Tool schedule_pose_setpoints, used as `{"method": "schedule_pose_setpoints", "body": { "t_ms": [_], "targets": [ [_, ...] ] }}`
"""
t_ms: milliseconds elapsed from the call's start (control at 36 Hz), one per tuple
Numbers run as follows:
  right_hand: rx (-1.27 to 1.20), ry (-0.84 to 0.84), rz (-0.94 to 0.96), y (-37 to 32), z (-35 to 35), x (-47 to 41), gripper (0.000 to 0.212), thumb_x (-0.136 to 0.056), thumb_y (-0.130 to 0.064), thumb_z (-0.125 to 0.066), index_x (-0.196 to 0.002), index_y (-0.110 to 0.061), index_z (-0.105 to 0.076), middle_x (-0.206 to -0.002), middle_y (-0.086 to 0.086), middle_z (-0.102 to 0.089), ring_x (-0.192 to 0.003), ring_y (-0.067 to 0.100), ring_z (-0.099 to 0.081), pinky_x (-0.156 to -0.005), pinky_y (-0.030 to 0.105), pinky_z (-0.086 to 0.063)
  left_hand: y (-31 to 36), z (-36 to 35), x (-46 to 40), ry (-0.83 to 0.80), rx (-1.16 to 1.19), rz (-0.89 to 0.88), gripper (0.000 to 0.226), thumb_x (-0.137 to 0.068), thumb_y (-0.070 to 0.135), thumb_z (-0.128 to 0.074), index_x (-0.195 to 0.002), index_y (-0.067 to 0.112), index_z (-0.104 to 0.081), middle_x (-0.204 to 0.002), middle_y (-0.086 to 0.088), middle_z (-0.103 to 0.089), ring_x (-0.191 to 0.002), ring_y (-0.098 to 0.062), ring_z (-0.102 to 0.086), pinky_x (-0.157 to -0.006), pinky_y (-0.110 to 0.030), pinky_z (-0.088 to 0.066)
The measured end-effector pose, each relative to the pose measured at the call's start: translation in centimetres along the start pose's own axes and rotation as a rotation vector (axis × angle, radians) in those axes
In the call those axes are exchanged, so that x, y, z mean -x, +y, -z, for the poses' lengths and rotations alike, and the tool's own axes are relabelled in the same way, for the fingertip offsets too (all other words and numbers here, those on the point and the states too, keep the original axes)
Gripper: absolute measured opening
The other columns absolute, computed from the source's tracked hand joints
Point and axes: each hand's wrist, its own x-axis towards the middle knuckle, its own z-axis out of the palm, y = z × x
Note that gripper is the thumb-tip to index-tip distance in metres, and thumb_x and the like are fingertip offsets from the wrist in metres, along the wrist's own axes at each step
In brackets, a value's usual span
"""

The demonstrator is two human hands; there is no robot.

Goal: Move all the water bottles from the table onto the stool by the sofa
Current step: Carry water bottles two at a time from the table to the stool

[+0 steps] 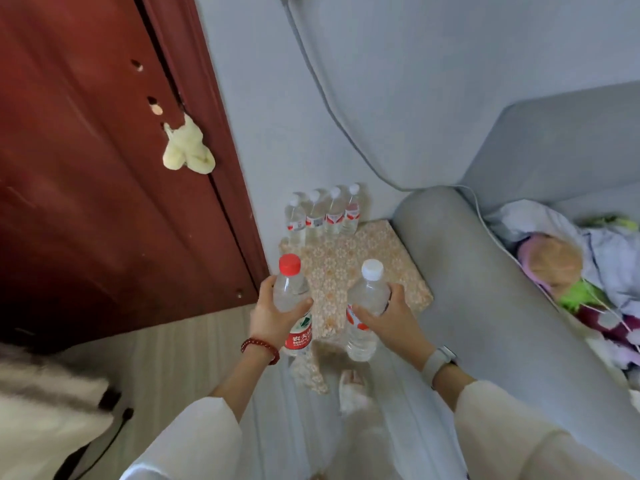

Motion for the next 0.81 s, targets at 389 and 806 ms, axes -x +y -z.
{"method": "schedule_pose_setpoints", "body": {
  "t_ms": [389,806],
  "targets": [
    [0.010,-0.167,-0.116,4.2,-4.4,-25.8,0.068,-0.073,-0.019,-0.075,-0.125,-0.018,-0.032,-0.109,-0.004,-0.049,-0.099,0.016,-0.051,-0.070,0.014,-0.039,-5.2,-9.0,-22.4,0.103,-0.095,0.219,0.075,-0.064,0.026,-0.080,-0.127,0.027,-0.039,-0.102,0.005,-0.055,-0.093,-0.015,-0.047,-0.082,-0.025,-0.036],
    [-0.185,-0.083,-0.234,5.4,-12.8,-36.5,0.070,-0.070,-0.017,-0.077,-0.119,-0.021,-0.026,-0.118,0.002,-0.047,-0.105,0.017,-0.050,-0.079,0.017,-0.042,-9.7,-12.3,-32.4,0.142,-0.134,0.231,0.071,-0.059,0.018,-0.083,-0.119,0.022,-0.044,-0.099,0.007,-0.059,-0.087,-0.012,-0.052,-0.074,-0.021,-0.039]
  ]
}}
